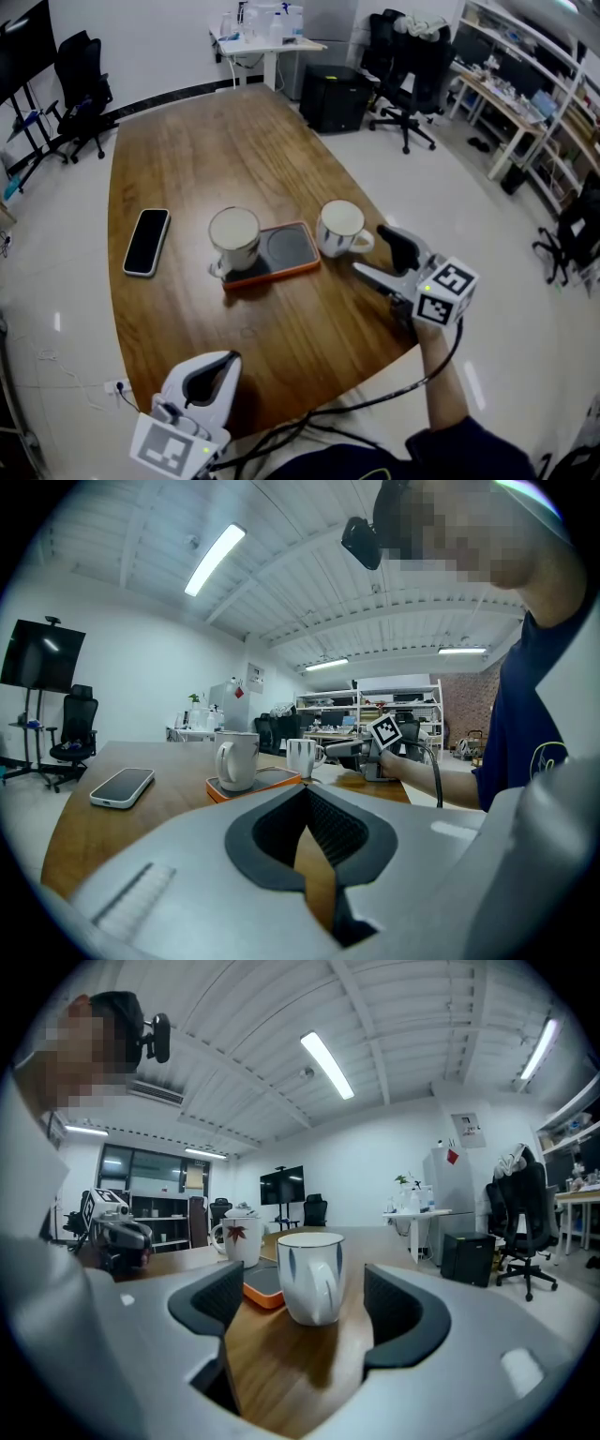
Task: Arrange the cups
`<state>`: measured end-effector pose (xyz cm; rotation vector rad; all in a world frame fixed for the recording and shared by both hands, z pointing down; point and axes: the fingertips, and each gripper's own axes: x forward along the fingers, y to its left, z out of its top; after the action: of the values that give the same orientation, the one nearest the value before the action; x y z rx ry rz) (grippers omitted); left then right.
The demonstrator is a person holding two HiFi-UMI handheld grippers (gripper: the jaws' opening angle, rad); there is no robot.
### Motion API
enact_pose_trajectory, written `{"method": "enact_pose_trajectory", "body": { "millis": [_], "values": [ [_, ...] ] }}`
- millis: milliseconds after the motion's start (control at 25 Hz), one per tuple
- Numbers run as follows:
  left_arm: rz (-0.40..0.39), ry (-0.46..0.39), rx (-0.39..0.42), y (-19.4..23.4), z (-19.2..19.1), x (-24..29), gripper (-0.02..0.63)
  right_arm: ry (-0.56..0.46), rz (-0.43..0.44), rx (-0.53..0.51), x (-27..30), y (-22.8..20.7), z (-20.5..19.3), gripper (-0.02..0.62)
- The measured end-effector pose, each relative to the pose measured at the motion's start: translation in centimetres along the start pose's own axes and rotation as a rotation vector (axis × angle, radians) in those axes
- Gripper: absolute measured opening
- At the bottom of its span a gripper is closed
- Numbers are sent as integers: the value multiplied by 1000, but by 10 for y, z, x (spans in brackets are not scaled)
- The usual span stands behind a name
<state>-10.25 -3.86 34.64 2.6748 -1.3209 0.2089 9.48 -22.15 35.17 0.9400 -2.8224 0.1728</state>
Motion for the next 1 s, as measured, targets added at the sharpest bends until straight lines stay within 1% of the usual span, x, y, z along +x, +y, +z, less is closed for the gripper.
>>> {"method": "enact_pose_trajectory", "body": {
  "millis": [160, 240, 400, 560, 680, 840, 920, 1000],
  "values": [
    [-2, -4, 3, 0, 0, 1, 3, 2, 47, -10, 14, -1, 0, 403],
    [0, -4, 0, 1, 0, 1, 3, 7, 57, -15, 23, -3, 1, 423],
    [4, -15, -4, 4, -2, 4, 3, 23, 65, -17, 45, -11, 1, 425],
    [6, -16, -7, 5, -4, 4, 3, 12, 110, -11, 66, -2, 2, 425],
    [5, -13, -1, 5, -4, 2, 3, 25, 126, -19, 70, 2, 4, 425],
    [-3, -18, 6, 4, -2, 2, 3, 52, 104, -19, 74, -4, 6, 422],
    [-5, -21, 4, 3, -2, 2, 3, 57, 85, -16, 76, -7, 4, 385],
    [-4, -21, 0, 4, -3, 1, 3, 54, 75, -14, 77, -8, 4, 383]
  ]
}}
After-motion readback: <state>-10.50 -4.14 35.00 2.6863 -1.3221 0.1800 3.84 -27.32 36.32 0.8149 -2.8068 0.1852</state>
